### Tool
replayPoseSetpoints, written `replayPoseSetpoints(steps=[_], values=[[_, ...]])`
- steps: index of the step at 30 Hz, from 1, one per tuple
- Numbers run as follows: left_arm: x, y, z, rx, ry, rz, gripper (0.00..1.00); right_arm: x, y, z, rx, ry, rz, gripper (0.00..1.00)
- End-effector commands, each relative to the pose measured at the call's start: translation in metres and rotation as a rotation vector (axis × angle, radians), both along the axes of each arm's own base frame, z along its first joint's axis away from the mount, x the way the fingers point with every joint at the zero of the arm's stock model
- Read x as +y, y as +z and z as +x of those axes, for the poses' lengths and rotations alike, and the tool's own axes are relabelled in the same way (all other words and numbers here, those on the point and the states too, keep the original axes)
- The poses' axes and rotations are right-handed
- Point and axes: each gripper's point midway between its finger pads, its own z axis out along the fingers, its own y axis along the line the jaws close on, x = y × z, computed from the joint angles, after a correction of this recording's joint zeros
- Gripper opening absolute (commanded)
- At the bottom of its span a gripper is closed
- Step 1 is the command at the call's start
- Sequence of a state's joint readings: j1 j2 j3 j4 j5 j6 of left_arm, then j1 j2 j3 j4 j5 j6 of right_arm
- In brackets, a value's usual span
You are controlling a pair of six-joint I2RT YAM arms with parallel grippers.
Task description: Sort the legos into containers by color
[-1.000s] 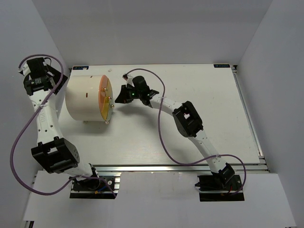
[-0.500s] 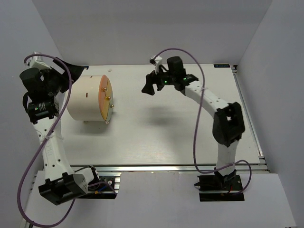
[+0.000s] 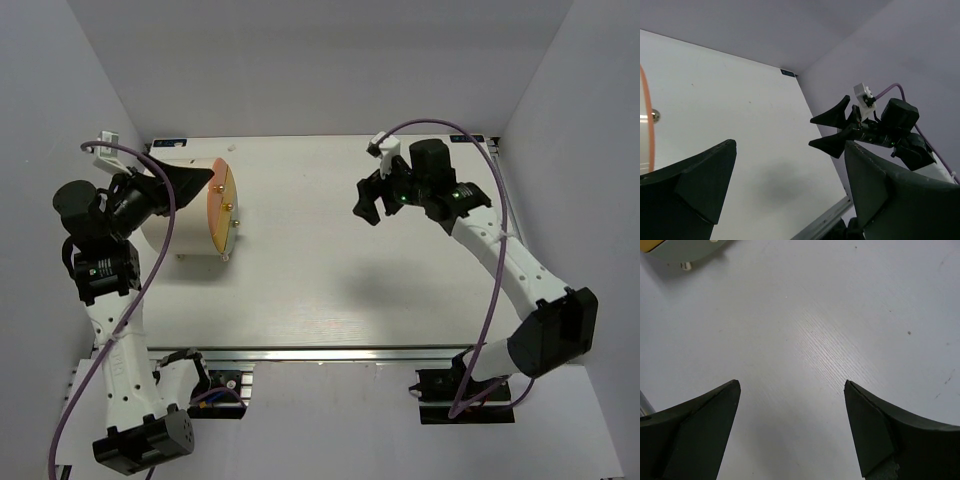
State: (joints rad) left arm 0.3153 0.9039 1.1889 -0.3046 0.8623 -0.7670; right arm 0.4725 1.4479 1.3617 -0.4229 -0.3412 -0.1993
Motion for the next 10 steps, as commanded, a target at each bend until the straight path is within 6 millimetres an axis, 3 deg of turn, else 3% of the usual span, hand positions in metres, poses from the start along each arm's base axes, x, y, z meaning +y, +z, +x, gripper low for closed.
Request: replayPoseSetpoints(steps=[1,10], values=[[-0.014,0.005,-0.01,-0.036,-0.072,-0.008,0.98,-0.012,0.023,-0.005,-0.058,-0.063,0.037,0.89],[-0.034,-0.013,-0.015,-0.03,-0.143,0.013,0.98,-0.031,0.036,-0.023,-0.039,-0.126,0.051,0.89]])
